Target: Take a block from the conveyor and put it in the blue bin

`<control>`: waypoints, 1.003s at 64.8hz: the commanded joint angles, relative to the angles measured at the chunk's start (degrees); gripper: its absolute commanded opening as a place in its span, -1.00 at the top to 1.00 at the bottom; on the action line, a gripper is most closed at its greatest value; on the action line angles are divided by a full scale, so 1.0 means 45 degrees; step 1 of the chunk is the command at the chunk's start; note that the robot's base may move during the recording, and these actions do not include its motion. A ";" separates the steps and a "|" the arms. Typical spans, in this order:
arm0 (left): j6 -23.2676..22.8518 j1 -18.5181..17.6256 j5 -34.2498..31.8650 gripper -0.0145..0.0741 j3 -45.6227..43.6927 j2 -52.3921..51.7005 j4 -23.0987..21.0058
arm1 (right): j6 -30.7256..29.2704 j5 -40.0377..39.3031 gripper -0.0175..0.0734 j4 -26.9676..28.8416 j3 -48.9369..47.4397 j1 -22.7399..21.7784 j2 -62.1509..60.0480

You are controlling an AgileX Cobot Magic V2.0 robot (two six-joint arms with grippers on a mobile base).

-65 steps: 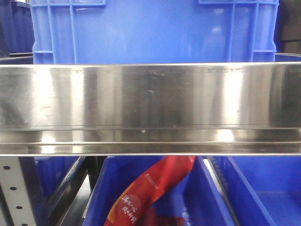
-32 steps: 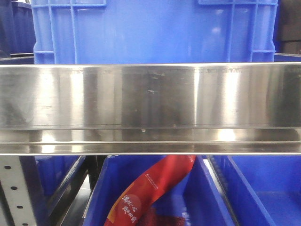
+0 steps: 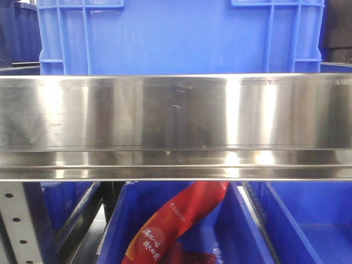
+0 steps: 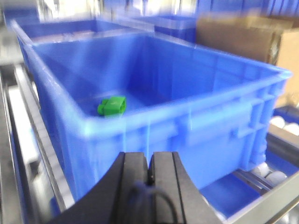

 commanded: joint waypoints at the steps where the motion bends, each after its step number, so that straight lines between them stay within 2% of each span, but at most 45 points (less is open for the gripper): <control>1: -0.0123 0.0013 -0.1477 0.92 0.1506 -0.0993 -0.0174 | -0.0090 -0.0796 0.97 -0.0046 0.1152 -0.0015 -0.0830; 7: -0.0123 0.0013 -0.2239 0.92 0.2792 -0.1756 -0.0174 | -0.0090 -0.0915 0.97 -0.0046 0.2059 -0.0015 -0.1398; 16: -0.0123 0.0013 -0.2522 0.92 0.3667 -0.2253 -0.0174 | -0.0090 -0.0941 0.97 -0.0046 0.2720 -0.0015 -0.1811; 65: -0.0123 0.0013 -0.2526 0.92 0.3664 -0.2253 -0.0174 | -0.0090 -0.1195 0.97 -0.0046 0.2748 -0.0015 -0.1811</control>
